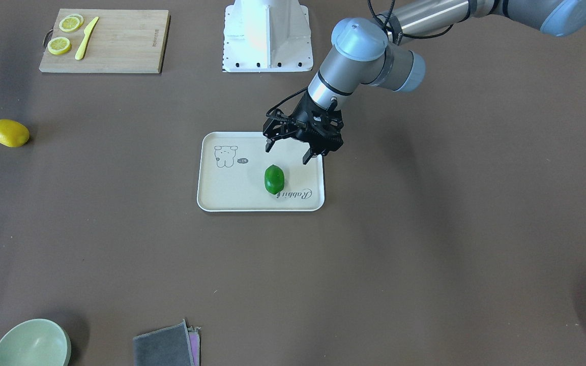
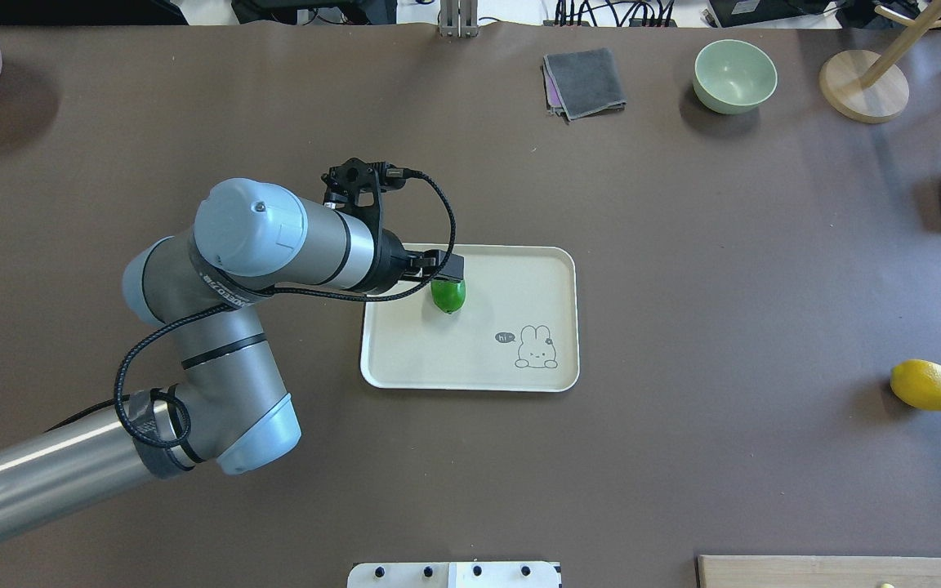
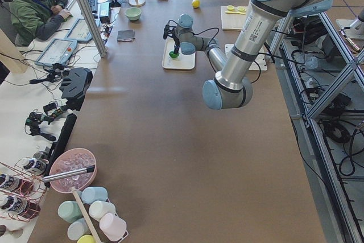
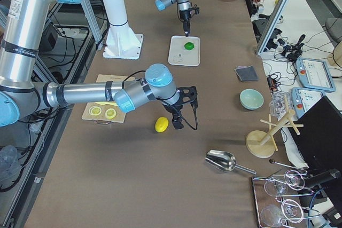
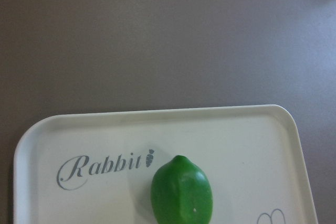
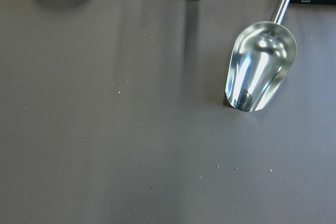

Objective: Place all lemons on tray

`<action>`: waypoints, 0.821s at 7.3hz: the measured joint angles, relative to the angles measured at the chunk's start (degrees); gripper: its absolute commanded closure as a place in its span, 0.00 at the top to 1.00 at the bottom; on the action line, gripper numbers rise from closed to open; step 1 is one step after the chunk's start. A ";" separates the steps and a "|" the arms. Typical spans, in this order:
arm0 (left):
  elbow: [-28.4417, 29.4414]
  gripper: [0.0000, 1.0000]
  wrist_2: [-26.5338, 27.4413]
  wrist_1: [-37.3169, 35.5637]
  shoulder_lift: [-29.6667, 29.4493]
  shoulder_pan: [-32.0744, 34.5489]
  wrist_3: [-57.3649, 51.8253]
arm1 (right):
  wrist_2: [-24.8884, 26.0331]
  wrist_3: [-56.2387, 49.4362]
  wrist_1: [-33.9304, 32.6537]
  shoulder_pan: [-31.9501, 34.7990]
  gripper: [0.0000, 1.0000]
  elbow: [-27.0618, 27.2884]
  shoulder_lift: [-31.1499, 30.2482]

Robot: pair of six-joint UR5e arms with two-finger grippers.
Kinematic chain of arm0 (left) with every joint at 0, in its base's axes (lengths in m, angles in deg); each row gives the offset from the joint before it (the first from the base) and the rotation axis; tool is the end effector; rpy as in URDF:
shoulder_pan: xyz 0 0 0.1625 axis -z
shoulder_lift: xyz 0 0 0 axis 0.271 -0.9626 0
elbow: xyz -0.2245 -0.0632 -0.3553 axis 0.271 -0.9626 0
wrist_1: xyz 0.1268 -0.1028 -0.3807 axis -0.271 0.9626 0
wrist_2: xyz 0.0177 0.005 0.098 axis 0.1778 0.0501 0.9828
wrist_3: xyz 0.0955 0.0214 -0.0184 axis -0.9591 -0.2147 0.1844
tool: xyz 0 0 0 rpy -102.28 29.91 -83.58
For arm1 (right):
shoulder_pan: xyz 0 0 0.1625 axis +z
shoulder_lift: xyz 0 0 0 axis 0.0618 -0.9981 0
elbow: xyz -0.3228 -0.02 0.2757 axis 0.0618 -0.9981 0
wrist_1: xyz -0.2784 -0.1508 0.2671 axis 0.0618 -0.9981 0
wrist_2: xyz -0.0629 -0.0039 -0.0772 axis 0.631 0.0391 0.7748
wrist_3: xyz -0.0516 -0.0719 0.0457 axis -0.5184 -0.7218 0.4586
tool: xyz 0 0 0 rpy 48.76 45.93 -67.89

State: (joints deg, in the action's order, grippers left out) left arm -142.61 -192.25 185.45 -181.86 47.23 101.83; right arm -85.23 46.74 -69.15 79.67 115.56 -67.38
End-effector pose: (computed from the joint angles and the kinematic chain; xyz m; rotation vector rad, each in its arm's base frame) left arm 0.5121 -0.4395 0.1929 0.3141 1.2039 -0.0214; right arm 0.0212 -0.3891 0.5461 0.3033 -0.8118 0.0612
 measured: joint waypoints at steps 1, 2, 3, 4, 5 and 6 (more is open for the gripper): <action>-5.44 0.97 -0.04 -6.07 1.45 1.10 -0.26 | -0.02 1.90 -0.09 -0.40 1.00 -0.02 0.04; -9.92 0.97 -0.88 -10.67 3.31 2.68 -0.80 | 0.15 4.87 -0.14 -1.67 1.00 -0.04 0.06; -12.50 0.97 -3.70 -12.99 5.36 5.43 -2.88 | 0.43 6.54 0.02 -3.53 1.00 -0.05 0.01; -13.84 0.97 -7.56 -13.88 7.77 8.97 -6.96 | 1.23 7.28 0.57 -6.01 1.00 -0.06 -0.07; -14.66 0.97 -10.11 -14.13 10.16 11.80 -10.73 | 3.17 7.50 1.50 -10.17 1.00 -0.06 -0.07; -14.96 0.97 -11.11 -14.17 11.55 13.37 -12.90 | 5.63 7.40 2.50 -14.84 1.00 0.00 -0.02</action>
State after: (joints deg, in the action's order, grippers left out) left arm -157.56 -203.36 171.28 -170.31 60.60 88.93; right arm -79.60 54.14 -66.65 64.83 115.57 -67.40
